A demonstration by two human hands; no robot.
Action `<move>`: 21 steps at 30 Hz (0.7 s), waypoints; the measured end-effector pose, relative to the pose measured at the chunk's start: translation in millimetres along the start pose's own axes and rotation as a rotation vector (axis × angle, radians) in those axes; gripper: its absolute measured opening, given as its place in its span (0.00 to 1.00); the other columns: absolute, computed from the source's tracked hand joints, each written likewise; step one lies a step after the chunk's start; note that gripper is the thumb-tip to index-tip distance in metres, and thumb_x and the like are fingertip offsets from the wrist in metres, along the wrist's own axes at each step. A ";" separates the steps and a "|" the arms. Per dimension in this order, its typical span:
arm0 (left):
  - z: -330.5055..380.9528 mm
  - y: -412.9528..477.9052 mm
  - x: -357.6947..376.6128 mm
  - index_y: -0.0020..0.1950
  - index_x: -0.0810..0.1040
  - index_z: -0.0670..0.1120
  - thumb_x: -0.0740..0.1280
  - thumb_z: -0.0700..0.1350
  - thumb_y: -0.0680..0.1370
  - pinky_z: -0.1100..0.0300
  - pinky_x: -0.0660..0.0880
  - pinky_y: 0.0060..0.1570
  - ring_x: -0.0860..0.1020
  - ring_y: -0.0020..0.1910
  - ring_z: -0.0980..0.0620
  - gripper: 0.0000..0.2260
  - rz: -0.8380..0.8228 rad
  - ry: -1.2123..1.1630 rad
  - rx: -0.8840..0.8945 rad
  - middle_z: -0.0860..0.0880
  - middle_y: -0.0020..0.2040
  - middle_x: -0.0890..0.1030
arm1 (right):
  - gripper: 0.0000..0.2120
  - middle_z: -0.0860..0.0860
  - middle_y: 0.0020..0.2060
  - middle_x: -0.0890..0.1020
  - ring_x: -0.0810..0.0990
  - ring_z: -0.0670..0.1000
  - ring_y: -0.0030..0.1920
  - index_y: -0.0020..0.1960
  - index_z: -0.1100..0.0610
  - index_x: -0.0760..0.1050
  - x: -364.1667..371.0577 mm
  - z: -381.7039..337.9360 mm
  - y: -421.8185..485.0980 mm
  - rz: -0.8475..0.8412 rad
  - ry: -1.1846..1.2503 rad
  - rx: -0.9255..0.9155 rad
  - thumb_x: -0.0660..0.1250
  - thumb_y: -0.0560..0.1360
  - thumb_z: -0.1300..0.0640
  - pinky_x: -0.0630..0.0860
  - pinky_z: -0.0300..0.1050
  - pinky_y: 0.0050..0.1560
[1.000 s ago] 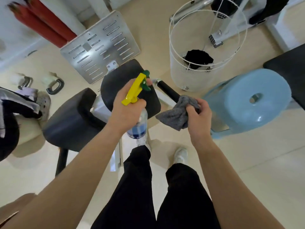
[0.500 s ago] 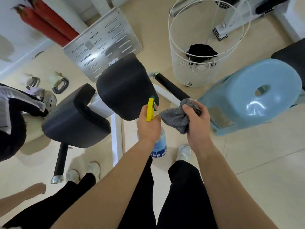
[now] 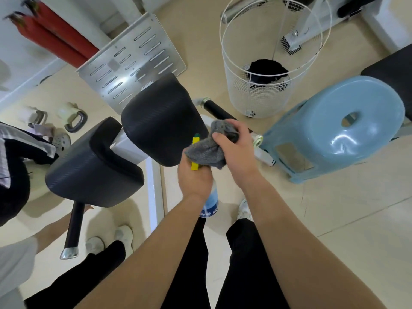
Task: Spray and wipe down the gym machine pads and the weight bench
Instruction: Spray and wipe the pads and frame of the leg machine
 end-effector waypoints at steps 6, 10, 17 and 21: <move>27.7 23.6 -54.3 0.53 0.76 0.51 0.66 0.33 0.73 0.62 0.72 0.38 0.70 0.31 0.59 0.15 0.129 -0.027 0.102 0.55 0.34 0.72 | 0.20 0.51 0.61 0.76 0.76 0.48 0.60 0.67 0.54 0.73 82.3 -34.4 73.4 -0.062 -0.182 -0.284 0.69 0.75 0.60 0.72 0.40 0.61; 44.6 41.8 -74.1 0.53 0.75 0.50 0.65 0.32 0.75 0.65 0.72 0.41 0.71 0.37 0.56 0.14 0.155 -0.057 0.153 0.48 0.39 0.73 | 0.21 0.53 0.66 0.72 0.73 0.53 0.63 0.70 0.49 0.69 110.5 -14.7 81.8 0.009 -0.449 -0.417 0.63 0.79 0.44 0.72 0.47 0.61; 42.6 50.7 -74.4 0.58 0.78 0.46 0.65 0.31 0.74 0.61 0.73 0.44 0.72 0.38 0.54 0.16 0.115 -0.103 0.135 0.49 0.43 0.76 | 0.13 0.48 0.58 0.78 0.76 0.45 0.59 0.64 0.48 0.73 68.5 69.7 62.9 0.112 -0.318 -0.171 0.54 0.84 0.50 0.74 0.51 0.64; 39.0 44.1 -68.5 0.52 0.77 0.55 0.65 0.33 0.75 0.60 0.73 0.42 0.73 0.38 0.54 0.16 0.084 -0.090 0.097 0.40 0.41 0.74 | 0.13 0.49 0.57 0.80 0.77 0.48 0.57 0.63 0.48 0.74 51.9 88.2 59.3 0.119 -0.309 0.063 0.53 0.84 0.51 0.75 0.54 0.64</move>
Point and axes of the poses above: each hand's wrist, its own y-axis towards the middle knuckle, its own x-axis out of the palm, z = x × y, the point moved 4 cm from there along y, towards the middle knuckle
